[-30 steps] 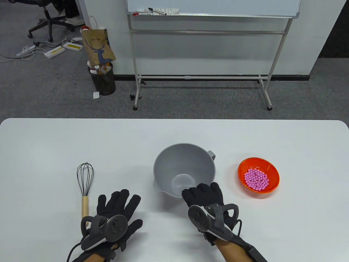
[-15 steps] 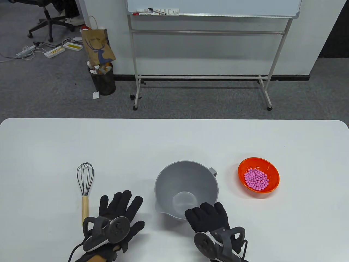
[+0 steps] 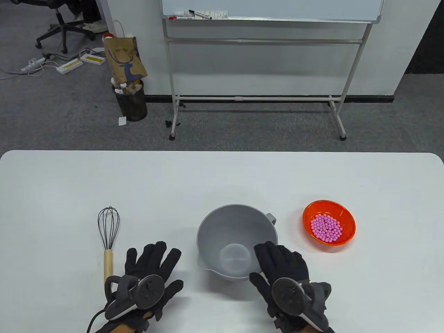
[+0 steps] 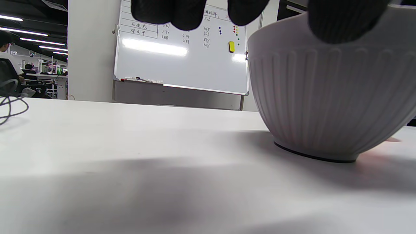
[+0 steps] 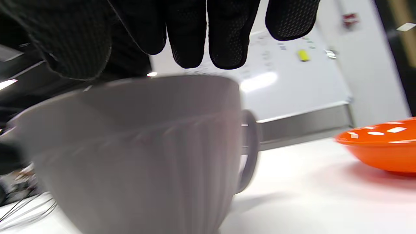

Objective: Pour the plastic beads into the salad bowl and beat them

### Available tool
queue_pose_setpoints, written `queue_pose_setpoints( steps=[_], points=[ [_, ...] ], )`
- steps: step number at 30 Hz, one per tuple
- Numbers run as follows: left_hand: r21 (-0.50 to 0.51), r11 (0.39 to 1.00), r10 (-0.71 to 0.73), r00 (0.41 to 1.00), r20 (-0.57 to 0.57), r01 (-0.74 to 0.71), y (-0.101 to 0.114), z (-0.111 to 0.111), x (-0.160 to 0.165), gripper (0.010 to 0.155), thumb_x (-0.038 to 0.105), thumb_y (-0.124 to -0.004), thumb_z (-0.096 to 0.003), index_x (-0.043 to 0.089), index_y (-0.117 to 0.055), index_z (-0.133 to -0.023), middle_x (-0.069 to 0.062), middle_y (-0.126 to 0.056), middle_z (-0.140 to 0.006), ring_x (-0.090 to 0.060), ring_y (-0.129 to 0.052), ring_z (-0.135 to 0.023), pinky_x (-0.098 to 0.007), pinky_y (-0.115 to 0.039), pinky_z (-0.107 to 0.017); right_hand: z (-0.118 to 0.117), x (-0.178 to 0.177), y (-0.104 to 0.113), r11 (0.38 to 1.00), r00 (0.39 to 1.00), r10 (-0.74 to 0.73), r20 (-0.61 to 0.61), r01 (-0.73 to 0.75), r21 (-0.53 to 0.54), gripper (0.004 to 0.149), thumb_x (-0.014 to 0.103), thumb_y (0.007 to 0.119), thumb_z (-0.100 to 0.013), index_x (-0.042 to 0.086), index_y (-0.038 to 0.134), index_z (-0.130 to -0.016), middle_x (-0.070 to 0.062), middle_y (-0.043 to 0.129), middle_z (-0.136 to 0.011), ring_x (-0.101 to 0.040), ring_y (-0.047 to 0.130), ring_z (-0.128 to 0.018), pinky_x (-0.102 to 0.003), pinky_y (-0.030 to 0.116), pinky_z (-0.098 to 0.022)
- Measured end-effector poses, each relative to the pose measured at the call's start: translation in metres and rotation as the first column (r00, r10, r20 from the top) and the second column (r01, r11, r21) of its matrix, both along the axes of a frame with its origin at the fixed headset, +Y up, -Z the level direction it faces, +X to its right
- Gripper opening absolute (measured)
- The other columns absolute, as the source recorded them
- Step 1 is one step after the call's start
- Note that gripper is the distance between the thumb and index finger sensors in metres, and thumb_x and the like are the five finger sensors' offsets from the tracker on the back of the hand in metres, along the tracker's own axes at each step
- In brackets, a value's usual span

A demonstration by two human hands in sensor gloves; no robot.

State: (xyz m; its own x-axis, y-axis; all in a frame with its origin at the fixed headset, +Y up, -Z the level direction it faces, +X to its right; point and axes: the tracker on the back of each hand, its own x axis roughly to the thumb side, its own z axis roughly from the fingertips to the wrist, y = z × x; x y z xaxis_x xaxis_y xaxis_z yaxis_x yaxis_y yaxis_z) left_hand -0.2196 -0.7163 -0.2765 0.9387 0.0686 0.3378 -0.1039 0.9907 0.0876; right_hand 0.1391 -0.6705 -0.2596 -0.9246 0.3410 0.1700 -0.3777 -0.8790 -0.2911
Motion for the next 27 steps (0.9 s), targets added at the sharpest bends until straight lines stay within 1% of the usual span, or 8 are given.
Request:
queue_pose_setpoints(
  steps=[3,5,6,10,15,19,23,27],
  points=[
    [0.007,1.0,0.014,1.0,0.0,-0.014,0.002,0.001,-0.001,0.077,0.068,-0.069,-0.0463,0.038,-0.042,-0.112,-0.011,-0.04,-0.123,-0.039,-0.047,-0.113,-0.071,-0.026,-0.073,-0.024,0.043,0.004,0.989,0.966,-0.094,0.243,0.119,-0.091,0.076,0.057,0.084,-0.042,0.032,0.054,-0.108,-0.001,0.062,-0.114,-0.036,0.08,-0.098,-0.057,0.061,-0.071],
    [0.007,1.0,0.017,1.0,0.0,-0.017,0.003,0.0,-0.003,0.077,0.068,-0.069,-0.0462,0.038,-0.042,-0.112,-0.011,-0.04,-0.123,-0.039,-0.047,-0.113,-0.071,-0.026,-0.073,-0.043,0.08,-0.002,0.949,0.883,-0.124,0.452,0.238,-0.206,0.081,0.058,0.084,-0.042,0.029,0.048,-0.109,-0.006,0.058,-0.114,-0.038,0.083,-0.093,-0.056,0.064,-0.068],
    [0.008,1.0,0.017,1.0,-0.001,-0.017,0.003,0.0,-0.004,0.077,0.068,-0.069,-0.0462,0.038,-0.042,-0.112,-0.011,-0.04,-0.123,-0.04,-0.047,-0.113,-0.071,-0.026,-0.073,-0.047,0.089,-0.005,0.937,0.861,-0.142,0.488,0.276,-0.214,0.082,0.058,0.084,-0.042,0.028,0.047,-0.109,-0.007,0.057,-0.114,-0.038,0.084,-0.092,-0.055,0.065,-0.067],
    [0.003,1.0,0.018,1.0,-0.011,-0.018,0.002,-0.002,-0.007,0.077,0.068,-0.069,-0.0463,0.038,-0.042,-0.112,-0.011,-0.04,-0.123,-0.04,-0.047,-0.113,-0.071,-0.026,-0.073,-0.07,0.145,-0.03,0.84,0.654,-0.242,0.717,0.51,-0.182,0.081,0.055,0.086,-0.042,0.024,0.049,-0.108,-0.01,0.062,-0.111,-0.037,0.092,-0.082,-0.053,0.07,-0.061],
    [-0.004,1.0,0.013,1.0,-0.016,-0.013,0.0,-0.003,-0.008,0.077,0.069,-0.068,-0.0461,0.038,-0.042,-0.112,-0.011,-0.04,-0.123,-0.04,-0.047,-0.113,-0.071,-0.026,-0.073,-0.086,0.18,-0.067,0.716,0.492,-0.231,0.839,0.67,-0.196,0.08,0.054,0.086,-0.043,0.021,0.052,-0.106,-0.01,0.075,-0.101,-0.032,0.102,-0.066,-0.047,0.079,-0.051],
    [-0.005,1.0,0.009,1.0,-0.022,-0.009,0.001,-0.003,-0.008,0.078,0.069,-0.068,-0.0459,0.038,-0.042,-0.112,-0.011,-0.04,-0.123,-0.04,-0.047,-0.113,-0.071,-0.026,-0.072,-0.095,0.188,-0.092,0.606,0.437,-0.3,0.848,0.774,-0.184,0.079,0.055,0.086,-0.043,0.014,0.055,-0.103,-0.01,0.094,-0.079,-0.025,0.11,-0.046,-0.041,0.086,-0.038],
    [-0.01,1.0,0.009,1.0,-0.023,-0.009,0.0,-0.004,-0.008,0.078,0.07,-0.068,-0.046,0.038,-0.042,-0.112,-0.011,-0.04,-0.124,-0.04,-0.047,-0.113,-0.071,-0.026,-0.073,-0.098,0.19,-0.104,0.561,0.349,-0.375,0.859,0.823,-0.089,0.073,0.049,0.085,-0.044,0.008,0.061,-0.099,-0.006,0.102,-0.06,-0.019,0.112,-0.028,-0.036,0.089,-0.027],
    [-0.014,1.0,0.005,1.0,-0.028,-0.006,0.0,-0.005,-0.008,0.078,0.069,-0.068,-0.0461,0.038,-0.042,-0.112,-0.012,-0.04,-0.123,-0.04,-0.047,-0.113,-0.071,-0.026,-0.072,-0.097,0.191,-0.107,0.509,0.257,-0.444,0.858,0.861,0.006,0.063,0.042,0.085,-0.046,0.007,0.068,-0.095,-0.004,0.104,-0.051,-0.018,0.112,-0.02,-0.035,0.09,-0.021]
  ],
)
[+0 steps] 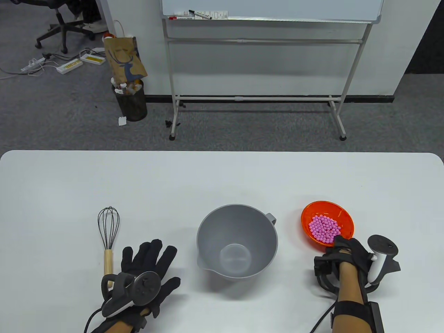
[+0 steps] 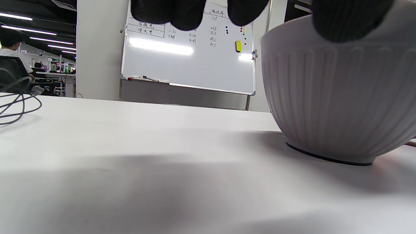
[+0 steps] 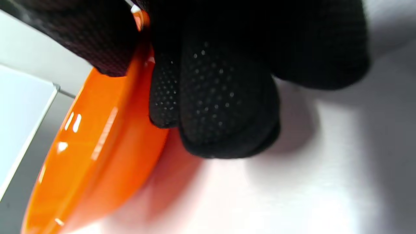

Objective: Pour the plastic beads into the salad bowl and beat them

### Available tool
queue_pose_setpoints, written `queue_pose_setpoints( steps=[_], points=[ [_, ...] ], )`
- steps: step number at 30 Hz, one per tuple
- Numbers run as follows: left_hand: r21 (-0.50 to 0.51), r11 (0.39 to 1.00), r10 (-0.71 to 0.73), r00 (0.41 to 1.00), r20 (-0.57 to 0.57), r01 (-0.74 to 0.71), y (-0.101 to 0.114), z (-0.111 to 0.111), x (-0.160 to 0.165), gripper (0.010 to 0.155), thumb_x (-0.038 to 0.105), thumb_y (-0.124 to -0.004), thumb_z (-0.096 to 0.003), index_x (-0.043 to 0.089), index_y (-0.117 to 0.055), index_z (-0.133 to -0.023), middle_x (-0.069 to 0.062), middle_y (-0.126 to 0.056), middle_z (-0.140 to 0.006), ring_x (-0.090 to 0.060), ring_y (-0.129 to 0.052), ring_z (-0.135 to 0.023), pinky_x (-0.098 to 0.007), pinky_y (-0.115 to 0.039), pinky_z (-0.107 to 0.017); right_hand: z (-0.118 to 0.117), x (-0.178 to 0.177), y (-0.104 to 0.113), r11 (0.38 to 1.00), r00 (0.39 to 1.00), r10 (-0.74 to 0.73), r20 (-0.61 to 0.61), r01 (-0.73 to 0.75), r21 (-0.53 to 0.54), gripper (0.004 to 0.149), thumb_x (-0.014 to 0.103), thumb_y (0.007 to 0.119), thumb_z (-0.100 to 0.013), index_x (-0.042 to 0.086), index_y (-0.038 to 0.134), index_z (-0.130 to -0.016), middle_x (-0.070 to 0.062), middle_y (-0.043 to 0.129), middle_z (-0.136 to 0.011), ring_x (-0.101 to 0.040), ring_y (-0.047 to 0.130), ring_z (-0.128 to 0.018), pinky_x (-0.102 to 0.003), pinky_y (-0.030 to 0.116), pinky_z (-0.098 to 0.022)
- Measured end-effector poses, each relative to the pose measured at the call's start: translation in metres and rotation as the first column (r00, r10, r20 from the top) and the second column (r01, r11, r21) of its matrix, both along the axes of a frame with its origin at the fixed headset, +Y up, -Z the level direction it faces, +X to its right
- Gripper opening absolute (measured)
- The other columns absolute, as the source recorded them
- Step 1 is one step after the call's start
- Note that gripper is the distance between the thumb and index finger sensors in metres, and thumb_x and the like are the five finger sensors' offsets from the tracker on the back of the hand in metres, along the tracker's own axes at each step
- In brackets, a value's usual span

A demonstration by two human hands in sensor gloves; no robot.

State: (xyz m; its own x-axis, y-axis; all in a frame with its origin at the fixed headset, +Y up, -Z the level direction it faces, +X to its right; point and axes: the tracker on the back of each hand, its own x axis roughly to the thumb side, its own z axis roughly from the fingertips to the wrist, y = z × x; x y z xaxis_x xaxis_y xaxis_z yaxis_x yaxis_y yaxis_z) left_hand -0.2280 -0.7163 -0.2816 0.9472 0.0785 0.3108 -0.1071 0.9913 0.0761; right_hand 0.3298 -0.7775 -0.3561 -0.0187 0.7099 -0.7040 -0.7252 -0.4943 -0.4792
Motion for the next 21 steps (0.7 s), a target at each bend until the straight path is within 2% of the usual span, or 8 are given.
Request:
queue_pose_setpoints(
  steps=[7,11,16,21],
  points=[
    [0.008,1.0,0.0,1.0,0.002,0.0,0.0,0.0,0.0,0.078,0.069,-0.068,-0.0462,0.038,-0.042,-0.112,-0.011,-0.04,-0.124,-0.04,-0.046,-0.113,-0.071,-0.025,-0.072,0.005,0.001,0.0,1.0,0.999,0.012,0.033,-0.013,0.028,0.06,0.04,0.084,-0.045,0.005,0.071,-0.092,-0.006,0.104,-0.049,-0.017,0.112,-0.018,-0.034,0.09,-0.021],
    [0.008,1.0,-0.001,1.0,0.005,0.001,0.0,0.0,0.001,0.078,0.069,-0.068,-0.0462,0.038,-0.042,-0.112,-0.011,-0.04,-0.124,-0.04,-0.046,-0.113,-0.071,-0.026,-0.072,0.008,-0.005,0.015,0.995,0.997,0.071,0.012,-0.072,0.069,0.059,0.039,0.085,-0.044,0.005,0.073,-0.09,-0.008,0.104,-0.045,-0.018,0.111,-0.015,-0.034,0.09,-0.019],
    [0.008,1.0,0.001,1.0,0.005,-0.002,0.0,0.0,0.001,0.077,0.069,-0.068,-0.0462,0.037,-0.042,-0.112,-0.012,-0.04,-0.123,-0.04,-0.046,-0.113,-0.071,-0.025,-0.072,0.016,-0.018,0.05,0.978,0.992,0.114,-0.058,-0.102,0.18,0.056,0.039,0.087,-0.044,0.005,0.077,-0.088,-0.009,0.105,-0.042,-0.019,0.11,-0.011,-0.035,0.089,-0.017],
    [0.019,1.0,0.005,1.0,0.015,-0.006,0.003,0.003,0.004,0.078,0.069,-0.069,-0.046,0.038,-0.042,-0.112,-0.011,-0.04,-0.123,-0.04,-0.046,-0.113,-0.071,-0.025,-0.072,0.026,-0.044,0.101,0.942,0.962,0.226,-0.153,-0.176,0.287,0.056,0.039,0.088,-0.043,0.005,0.079,-0.087,-0.009,0.105,-0.04,-0.019,0.109,-0.009,-0.035,0.088,-0.016]
  ],
)
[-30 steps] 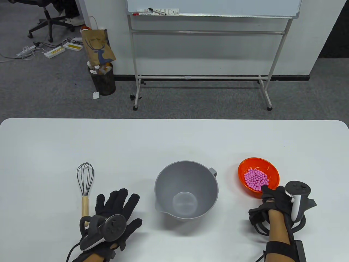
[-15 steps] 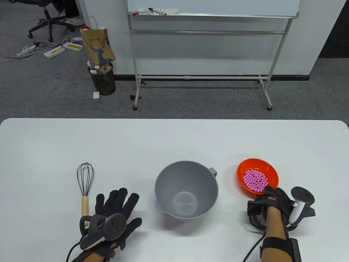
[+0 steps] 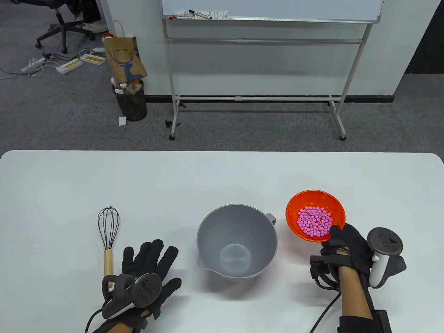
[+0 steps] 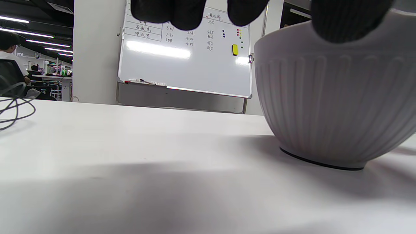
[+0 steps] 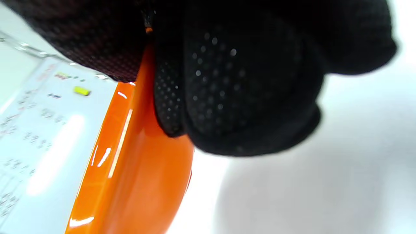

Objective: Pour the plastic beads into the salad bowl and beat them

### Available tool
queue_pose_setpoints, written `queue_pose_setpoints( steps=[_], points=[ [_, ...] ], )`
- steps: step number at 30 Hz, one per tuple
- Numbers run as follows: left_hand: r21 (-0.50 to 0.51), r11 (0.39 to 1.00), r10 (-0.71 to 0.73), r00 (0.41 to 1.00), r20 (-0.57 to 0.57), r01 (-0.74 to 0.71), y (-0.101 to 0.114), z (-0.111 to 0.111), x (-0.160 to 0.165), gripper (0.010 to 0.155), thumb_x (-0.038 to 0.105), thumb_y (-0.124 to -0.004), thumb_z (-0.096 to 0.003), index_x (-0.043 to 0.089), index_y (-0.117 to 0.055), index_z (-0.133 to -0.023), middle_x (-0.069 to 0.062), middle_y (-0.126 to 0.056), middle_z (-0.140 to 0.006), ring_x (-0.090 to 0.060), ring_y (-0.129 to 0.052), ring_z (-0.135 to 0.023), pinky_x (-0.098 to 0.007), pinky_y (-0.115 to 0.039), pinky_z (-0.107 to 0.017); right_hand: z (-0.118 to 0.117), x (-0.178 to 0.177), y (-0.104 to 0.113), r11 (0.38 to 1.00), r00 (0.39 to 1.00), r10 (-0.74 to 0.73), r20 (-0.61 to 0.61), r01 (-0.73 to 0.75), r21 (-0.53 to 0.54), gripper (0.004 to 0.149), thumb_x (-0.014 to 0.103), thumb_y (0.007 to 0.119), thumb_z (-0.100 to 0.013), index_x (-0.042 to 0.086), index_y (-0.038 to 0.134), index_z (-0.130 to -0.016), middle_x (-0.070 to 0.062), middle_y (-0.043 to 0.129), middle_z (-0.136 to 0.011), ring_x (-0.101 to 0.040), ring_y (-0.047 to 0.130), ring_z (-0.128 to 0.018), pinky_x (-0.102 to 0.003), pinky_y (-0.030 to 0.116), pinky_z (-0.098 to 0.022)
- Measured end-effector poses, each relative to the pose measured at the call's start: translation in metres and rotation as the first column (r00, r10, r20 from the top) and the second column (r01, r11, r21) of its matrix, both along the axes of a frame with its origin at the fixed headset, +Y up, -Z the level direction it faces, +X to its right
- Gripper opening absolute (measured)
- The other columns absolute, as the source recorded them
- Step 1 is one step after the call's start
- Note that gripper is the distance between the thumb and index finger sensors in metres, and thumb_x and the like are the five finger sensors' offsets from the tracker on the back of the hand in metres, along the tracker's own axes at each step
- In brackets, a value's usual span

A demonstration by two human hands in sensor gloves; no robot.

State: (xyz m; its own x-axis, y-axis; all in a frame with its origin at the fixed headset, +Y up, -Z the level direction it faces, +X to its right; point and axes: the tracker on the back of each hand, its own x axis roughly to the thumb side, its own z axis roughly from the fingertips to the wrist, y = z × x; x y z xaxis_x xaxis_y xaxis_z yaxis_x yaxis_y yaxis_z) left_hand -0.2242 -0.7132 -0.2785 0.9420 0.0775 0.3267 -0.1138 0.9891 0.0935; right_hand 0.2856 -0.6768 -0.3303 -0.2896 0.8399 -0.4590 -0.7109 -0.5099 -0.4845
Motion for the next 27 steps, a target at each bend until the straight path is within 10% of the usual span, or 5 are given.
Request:
queue_pose_setpoints(
  steps=[11,23,27],
  points=[
    [0.017,1.0,0.003,1.0,0.013,-0.004,0.003,0.003,0.001,0.077,0.069,-0.069,-0.046,0.038,-0.043,-0.112,-0.012,-0.04,-0.123,-0.04,-0.046,-0.113,-0.071,-0.025,-0.073,0.012,-0.096,0.07,0.889,0.869,0.453,-0.199,-0.423,0.174,0.055,0.038,0.089,-0.043,0.008,0.08,-0.088,-0.01,0.104,-0.042,-0.023,0.108,-0.012,-0.038,0.087,-0.019],
    [0.018,1.0,-0.004,1.0,0.014,0.004,0.003,0.004,0.002,0.077,0.069,-0.069,-0.046,0.038,-0.043,-0.112,-0.012,-0.04,-0.124,-0.04,-0.046,-0.113,-0.071,-0.025,-0.073,0.048,-0.219,0.064,0.108,0.151,0.987,0.058,-0.882,0.459,0.051,0.038,0.09,-0.042,0.015,0.082,-0.088,-0.007,0.105,-0.046,-0.026,0.107,-0.018,-0.04,0.085,-0.026],
    [0.021,1.0,-0.006,1.0,0.017,0.006,0.003,0.004,0.002,0.077,0.069,-0.069,-0.0461,0.038,-0.042,-0.112,-0.012,-0.04,-0.124,-0.04,-0.046,-0.113,-0.071,-0.025,-0.073,0.053,-0.227,0.061,0.005,0.063,0.992,0.107,-0.881,0.473,0.051,0.038,0.09,-0.042,0.016,0.082,-0.088,-0.006,0.105,-0.046,-0.026,0.107,-0.019,-0.04,0.085,-0.026]
  ],
)
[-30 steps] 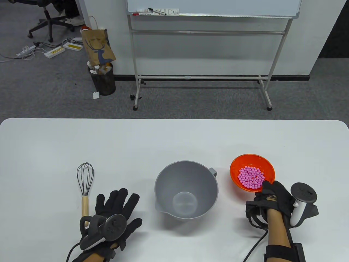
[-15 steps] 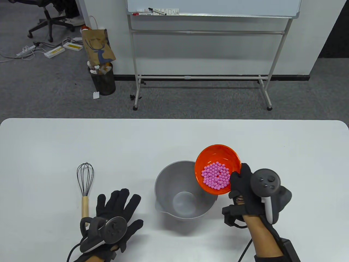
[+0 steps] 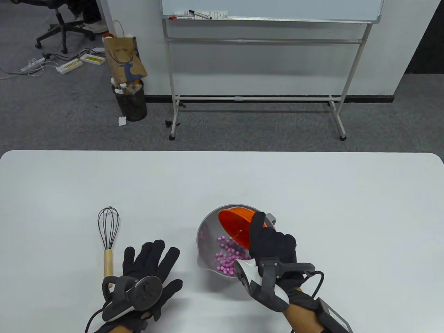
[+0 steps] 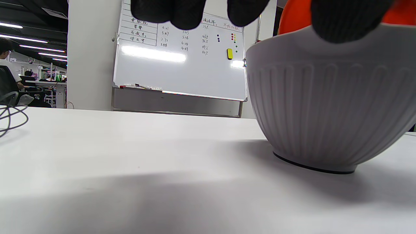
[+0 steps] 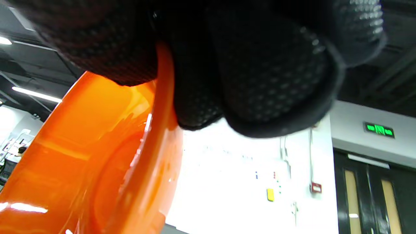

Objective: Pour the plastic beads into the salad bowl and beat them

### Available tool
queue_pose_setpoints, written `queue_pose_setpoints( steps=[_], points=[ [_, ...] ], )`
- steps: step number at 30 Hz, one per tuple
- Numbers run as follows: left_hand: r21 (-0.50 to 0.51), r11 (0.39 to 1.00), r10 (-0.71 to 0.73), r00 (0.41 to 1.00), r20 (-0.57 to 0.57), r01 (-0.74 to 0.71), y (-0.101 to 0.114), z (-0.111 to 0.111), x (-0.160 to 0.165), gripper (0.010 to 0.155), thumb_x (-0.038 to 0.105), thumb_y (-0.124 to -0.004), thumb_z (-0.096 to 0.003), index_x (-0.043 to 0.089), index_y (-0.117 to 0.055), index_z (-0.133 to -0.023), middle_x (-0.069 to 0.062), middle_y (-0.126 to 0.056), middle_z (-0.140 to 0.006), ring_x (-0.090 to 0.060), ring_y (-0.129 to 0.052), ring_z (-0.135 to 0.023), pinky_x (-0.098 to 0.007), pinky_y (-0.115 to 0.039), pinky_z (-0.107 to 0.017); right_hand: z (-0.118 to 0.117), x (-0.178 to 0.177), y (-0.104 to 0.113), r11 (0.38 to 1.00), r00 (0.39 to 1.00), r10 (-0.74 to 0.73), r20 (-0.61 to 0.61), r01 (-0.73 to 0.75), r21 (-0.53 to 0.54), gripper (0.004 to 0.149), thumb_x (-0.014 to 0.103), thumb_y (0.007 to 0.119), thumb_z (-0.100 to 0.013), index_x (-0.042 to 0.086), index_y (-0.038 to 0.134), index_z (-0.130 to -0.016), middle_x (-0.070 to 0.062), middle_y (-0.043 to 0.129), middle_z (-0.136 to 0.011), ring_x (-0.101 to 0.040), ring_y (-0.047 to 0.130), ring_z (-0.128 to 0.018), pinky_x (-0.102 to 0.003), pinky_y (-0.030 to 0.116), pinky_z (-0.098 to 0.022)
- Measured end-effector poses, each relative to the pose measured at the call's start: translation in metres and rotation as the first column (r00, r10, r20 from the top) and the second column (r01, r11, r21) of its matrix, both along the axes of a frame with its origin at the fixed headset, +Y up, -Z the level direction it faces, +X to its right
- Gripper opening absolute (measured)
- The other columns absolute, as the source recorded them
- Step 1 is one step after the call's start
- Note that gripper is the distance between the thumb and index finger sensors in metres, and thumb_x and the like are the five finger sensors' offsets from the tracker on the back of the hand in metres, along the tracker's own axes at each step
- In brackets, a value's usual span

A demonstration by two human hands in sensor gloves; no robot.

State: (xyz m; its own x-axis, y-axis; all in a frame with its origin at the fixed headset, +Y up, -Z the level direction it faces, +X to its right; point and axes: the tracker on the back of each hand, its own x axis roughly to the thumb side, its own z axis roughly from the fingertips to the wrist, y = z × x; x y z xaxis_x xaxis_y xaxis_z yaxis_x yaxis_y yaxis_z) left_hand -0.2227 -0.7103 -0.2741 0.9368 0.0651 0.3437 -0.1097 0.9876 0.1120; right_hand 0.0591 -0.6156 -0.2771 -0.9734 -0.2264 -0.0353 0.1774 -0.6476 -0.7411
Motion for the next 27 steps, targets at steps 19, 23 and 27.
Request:
queue_pose_setpoints(
  steps=[19,23,27],
  points=[
    [0.001,1.0,0.011,1.0,-0.012,-0.011,0.001,0.0,-0.003,0.077,0.069,-0.069,-0.046,0.038,-0.042,-0.112,-0.011,-0.04,-0.124,-0.04,-0.046,-0.113,-0.071,-0.025,-0.072,-0.023,0.108,0.01,0.529,0.611,-0.757,0.231,0.781,-0.332,0.053,0.04,0.088,-0.043,0.015,0.081,-0.088,-0.004,0.105,-0.045,-0.021,0.108,-0.017,-0.037,0.087,-0.023],
    [-0.002,1.0,0.007,1.0,-0.017,-0.007,0.001,-0.001,-0.003,0.077,0.069,-0.069,-0.0461,0.038,-0.043,-0.112,-0.011,-0.04,-0.124,-0.04,-0.046,-0.113,-0.071,-0.025,-0.072,-0.024,0.163,-0.009,0.268,0.354,-0.875,0.331,0.922,-0.28,0.054,0.04,0.087,-0.044,0.013,0.079,-0.09,-0.005,0.104,-0.046,-0.021,0.109,-0.018,-0.037,0.087,-0.023],
    [-0.003,1.0,0.006,1.0,-0.021,-0.006,0.001,-0.001,-0.003,0.077,0.069,-0.069,-0.0461,0.038,-0.043,-0.112,-0.011,-0.04,-0.124,-0.04,-0.046,-0.113,-0.071,-0.025,-0.072,-0.024,0.199,-0.038,0.127,0.206,-0.891,0.405,0.969,-0.214,0.055,0.04,0.086,-0.044,0.011,0.078,-0.09,-0.006,0.104,-0.048,-0.021,0.109,-0.018,-0.037,0.087,-0.024]
  ],
)
